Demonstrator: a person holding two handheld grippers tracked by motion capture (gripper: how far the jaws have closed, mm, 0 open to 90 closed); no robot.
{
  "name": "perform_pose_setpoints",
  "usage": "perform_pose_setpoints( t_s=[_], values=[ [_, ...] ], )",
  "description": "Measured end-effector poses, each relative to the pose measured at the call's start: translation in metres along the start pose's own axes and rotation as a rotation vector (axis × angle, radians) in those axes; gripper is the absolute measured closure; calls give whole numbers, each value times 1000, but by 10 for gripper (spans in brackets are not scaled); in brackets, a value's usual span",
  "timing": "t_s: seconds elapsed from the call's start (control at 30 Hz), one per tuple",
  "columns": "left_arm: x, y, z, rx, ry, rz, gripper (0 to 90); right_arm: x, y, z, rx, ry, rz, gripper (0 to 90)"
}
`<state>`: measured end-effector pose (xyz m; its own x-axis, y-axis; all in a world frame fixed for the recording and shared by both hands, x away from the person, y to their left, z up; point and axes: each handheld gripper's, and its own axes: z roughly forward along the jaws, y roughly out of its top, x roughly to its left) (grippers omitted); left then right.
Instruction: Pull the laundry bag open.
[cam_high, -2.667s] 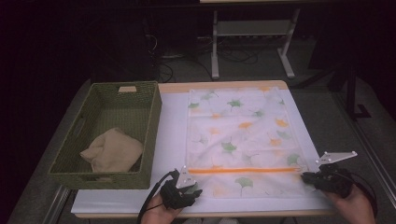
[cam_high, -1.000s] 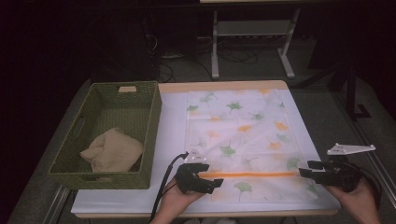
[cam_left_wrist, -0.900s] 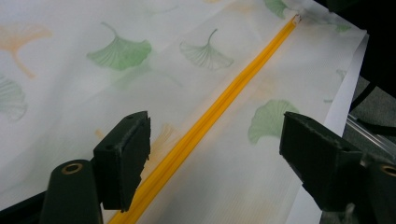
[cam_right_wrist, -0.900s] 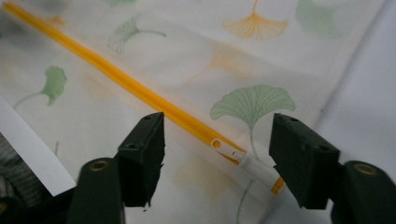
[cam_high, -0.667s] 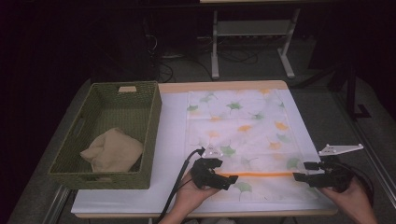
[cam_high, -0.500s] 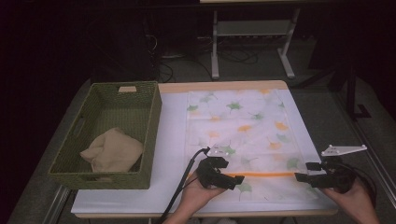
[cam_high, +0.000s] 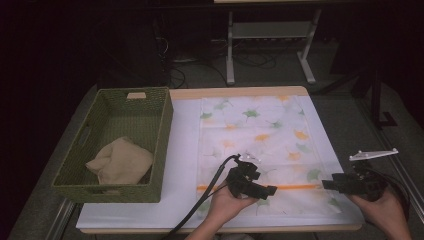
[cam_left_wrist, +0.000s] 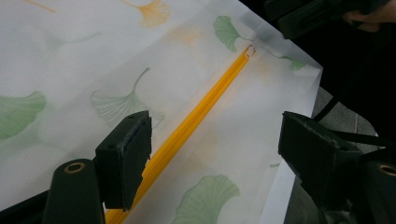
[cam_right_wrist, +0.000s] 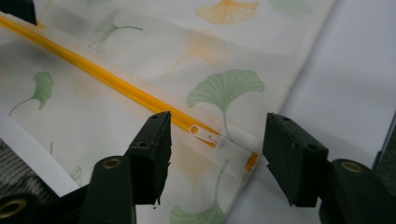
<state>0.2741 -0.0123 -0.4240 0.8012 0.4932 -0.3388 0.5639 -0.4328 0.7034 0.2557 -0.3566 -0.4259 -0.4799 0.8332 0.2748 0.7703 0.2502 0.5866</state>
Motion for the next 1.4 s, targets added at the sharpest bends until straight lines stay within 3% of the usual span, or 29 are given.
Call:
perform_pose_setpoints(
  t_s=[0.17, 0.27, 0.3, 0.4, 0.6, 0.8, 1.03, 1.23, 1.33, 1.4],
  values=[
    [-5, 9, 19, 24, -35, -25, 287, -13, -2, 5, 24, 16, 68, 513],
    [-6, 13, 30, 40, -42, -39, 297, -18, -1, 6, 25, 16, 82, 546],
    [-6, 16, 38, 48, -63, -61, 324, -22, -1, 9, 51, 18, 106, 591],
    [-8, 21, 51, 64, -78, -73, 359, -24, -3, 11, 71, 18, 120, 605],
    [-7, 28, 66, 70, -99, -112, 468, -26, -1, 19, 103, 15, 134, 638],
    [-14, 33, 77, 91, -110, -99, 519, -24, 1, 23, 113, 12, 127, 707],
    [-18, 34, 88, 115, -125, -97, 667, -23, 0, 20, 94, 36, 119, 817],
    [-18, 36, 94, 122, -117, -102, 681, -24, -2, 15, 57, 84, 119, 804],
    [-18, 36, 98, 128, -122, -105, 691, -25, -5, 16, 40, 138, 132, 699],
    [-19, 36, 100, 130, -126, -111, 701, -25, -7, 18, 44, 143, 134, 680]
  ],
)
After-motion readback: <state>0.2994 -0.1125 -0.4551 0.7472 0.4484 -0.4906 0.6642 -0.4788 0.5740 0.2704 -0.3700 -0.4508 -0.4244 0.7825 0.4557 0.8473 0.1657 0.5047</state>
